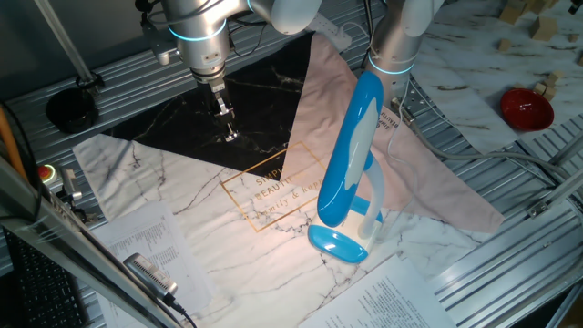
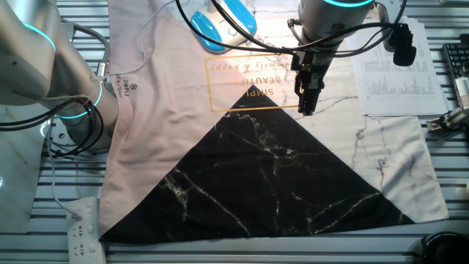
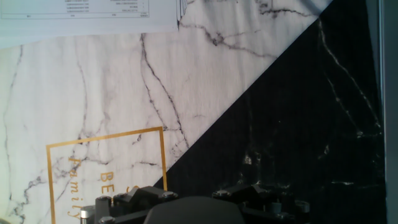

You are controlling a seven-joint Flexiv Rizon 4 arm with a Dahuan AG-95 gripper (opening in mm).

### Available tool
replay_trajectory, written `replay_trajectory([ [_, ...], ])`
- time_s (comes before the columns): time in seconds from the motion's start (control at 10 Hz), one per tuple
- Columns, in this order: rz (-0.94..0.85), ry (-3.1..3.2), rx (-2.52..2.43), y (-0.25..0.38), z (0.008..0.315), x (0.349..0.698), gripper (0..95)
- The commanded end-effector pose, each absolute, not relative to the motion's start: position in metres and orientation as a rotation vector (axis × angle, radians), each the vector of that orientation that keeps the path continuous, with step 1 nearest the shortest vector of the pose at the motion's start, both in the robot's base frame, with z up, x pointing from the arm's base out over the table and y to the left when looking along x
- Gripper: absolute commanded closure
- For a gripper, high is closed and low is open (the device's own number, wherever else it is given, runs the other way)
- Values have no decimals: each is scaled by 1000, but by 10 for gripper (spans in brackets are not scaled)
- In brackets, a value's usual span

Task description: Turn off the desk lamp by pressing the button

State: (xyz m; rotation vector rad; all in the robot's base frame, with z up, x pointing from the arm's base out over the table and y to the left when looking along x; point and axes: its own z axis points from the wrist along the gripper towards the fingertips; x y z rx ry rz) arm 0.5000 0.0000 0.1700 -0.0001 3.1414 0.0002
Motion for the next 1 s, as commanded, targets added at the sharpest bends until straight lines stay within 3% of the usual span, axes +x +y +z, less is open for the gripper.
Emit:
replay_trajectory([
  [0.1,49,3143,-40,0,170,500,950],
  [1.0,37,3147,-51,0,170,500,950],
])
